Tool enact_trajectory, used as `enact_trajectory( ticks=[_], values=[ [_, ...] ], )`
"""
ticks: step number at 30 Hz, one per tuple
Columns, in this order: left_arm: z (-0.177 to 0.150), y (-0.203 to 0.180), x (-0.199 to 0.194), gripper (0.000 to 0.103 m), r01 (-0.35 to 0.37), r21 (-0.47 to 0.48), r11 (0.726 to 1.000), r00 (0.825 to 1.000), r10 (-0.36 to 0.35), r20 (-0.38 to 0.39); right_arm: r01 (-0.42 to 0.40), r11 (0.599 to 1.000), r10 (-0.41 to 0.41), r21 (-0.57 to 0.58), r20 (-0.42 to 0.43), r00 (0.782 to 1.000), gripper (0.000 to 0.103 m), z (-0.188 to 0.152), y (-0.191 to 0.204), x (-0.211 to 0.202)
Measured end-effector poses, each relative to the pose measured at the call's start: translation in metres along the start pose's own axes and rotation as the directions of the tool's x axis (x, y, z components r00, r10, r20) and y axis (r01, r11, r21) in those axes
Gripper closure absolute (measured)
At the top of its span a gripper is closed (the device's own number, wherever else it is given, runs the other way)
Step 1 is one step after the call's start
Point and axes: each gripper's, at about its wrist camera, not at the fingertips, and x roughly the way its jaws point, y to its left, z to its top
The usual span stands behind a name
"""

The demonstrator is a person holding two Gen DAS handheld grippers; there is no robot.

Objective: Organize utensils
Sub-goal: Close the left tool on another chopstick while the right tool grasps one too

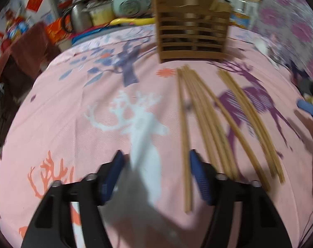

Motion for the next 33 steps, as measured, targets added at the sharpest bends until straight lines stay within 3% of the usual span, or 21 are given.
enact_trajectory(
  ticks=[4,8,12,21,24,26,29,33],
  values=[
    [-0.017,-0.018,-0.012,0.063,0.054,0.086,0.995,0.998,-0.055,0.014,0.000,0.995,0.001,-0.099,0.007,1.000,0.010,-0.018,0.014,-0.012],
    [-0.020,-0.016,-0.012,0.064,0.088,0.075,0.993,0.996,-0.088,0.008,0.003,0.978,-0.005,-0.208,-0.007,1.000,0.036,-0.041,0.024,-0.020],
    [-0.016,-0.006,-0.010,0.078,0.099,0.020,0.995,0.995,-0.100,0.006,-0.042,0.957,0.019,-0.285,-0.084,0.996,0.048,-0.061,0.031,-0.017],
    [-0.014,0.000,-0.009,0.080,0.093,0.000,0.996,0.996,-0.093,0.005,0.005,0.819,-0.108,-0.574,-0.145,0.984,0.061,-0.102,0.077,-0.002],
    [-0.014,0.000,-0.010,0.081,0.091,0.005,0.996,0.996,-0.091,0.005,0.055,0.840,-0.154,-0.540,-0.140,0.978,0.073,-0.095,0.064,0.000],
    [-0.015,-0.001,-0.009,0.080,0.092,0.005,0.996,0.996,-0.092,0.005,0.119,0.854,-0.197,-0.507,-0.103,0.975,0.074,-0.089,0.053,-0.002],
    [-0.015,-0.002,-0.010,0.078,0.091,0.010,0.996,0.996,-0.091,0.005,0.108,0.895,-0.168,-0.432,-0.103,0.980,0.074,-0.079,0.035,-0.010],
    [-0.016,-0.008,-0.010,0.063,0.061,0.034,0.998,0.998,-0.062,0.006,0.088,0.889,-0.155,-0.449,-0.115,0.981,0.074,-0.082,0.038,-0.008]
  ],
)
